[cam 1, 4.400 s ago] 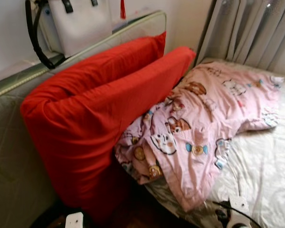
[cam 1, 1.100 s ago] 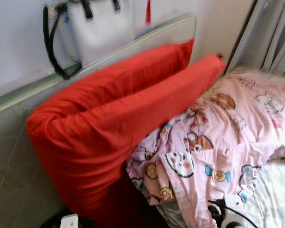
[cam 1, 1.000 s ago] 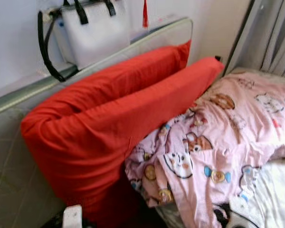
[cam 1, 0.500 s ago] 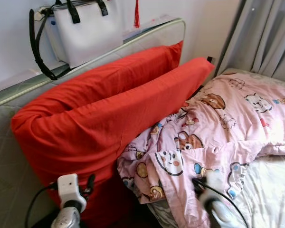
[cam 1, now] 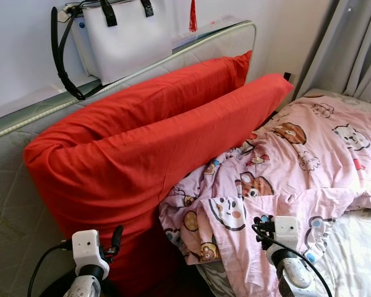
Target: Clean up the room
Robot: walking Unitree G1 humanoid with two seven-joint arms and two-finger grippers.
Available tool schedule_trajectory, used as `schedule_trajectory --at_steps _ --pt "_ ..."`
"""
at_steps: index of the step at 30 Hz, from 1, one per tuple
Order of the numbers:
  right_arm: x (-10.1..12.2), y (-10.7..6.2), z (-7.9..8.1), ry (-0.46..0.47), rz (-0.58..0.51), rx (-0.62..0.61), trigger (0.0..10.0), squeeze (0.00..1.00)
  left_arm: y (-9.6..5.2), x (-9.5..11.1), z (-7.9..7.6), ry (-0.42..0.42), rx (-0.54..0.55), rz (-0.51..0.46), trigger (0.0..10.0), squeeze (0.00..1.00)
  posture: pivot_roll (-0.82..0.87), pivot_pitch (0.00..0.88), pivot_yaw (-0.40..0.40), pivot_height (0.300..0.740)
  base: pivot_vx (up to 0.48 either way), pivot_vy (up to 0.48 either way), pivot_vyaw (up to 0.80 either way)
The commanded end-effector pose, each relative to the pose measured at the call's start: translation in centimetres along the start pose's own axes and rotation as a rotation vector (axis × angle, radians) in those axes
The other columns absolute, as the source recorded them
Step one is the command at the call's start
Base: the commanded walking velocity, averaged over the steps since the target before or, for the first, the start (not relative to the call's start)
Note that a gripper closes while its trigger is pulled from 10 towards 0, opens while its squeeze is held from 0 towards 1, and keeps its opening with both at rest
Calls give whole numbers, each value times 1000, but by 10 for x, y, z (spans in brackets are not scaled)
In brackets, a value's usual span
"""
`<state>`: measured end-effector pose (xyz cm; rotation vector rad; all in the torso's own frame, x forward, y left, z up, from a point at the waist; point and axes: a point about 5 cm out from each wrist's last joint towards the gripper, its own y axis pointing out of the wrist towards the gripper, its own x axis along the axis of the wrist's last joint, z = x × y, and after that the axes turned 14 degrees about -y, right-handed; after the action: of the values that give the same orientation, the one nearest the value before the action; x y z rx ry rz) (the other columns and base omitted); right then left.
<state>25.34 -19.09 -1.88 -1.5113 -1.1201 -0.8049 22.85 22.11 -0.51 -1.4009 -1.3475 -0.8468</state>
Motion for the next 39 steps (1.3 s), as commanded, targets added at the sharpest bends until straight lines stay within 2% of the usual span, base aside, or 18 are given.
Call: schedule_trajectory --at_steps 1,7,16,20,34,39 --pt "-2 -1 1 4 14 0 10000 0 2 5 -1 -4 -7 -16 10000 0 -54 0 15 705 0 0 0" --pt "2 0 6 -6 -17 12 10000 0 7 7 -4 -6 -8 -19 10000 0 -50 0 9 690 0 0 0" --pt "-1 0 8 -5 13 8 10000 0 7 8 -7 -12 -12 -23 10000 0 -49 0 12 690 0 0 0" --pt "-1 -2 9 -2 -1 9 10000 0 5 6 -6 -12 -8 -19 10000 0 -47 0 11 665 0 0 0" --pt "-1 0 13 -4 27 17 10000 0 2 4 -8 -18 -3 -11 10000 0 -36 0 10 665 0 0 0" --pt "-2 -1 11 26 21 4 10000 0 0 3 -11 -22 -11 -13 10000 0 -34 0 10 665 0 0 0"
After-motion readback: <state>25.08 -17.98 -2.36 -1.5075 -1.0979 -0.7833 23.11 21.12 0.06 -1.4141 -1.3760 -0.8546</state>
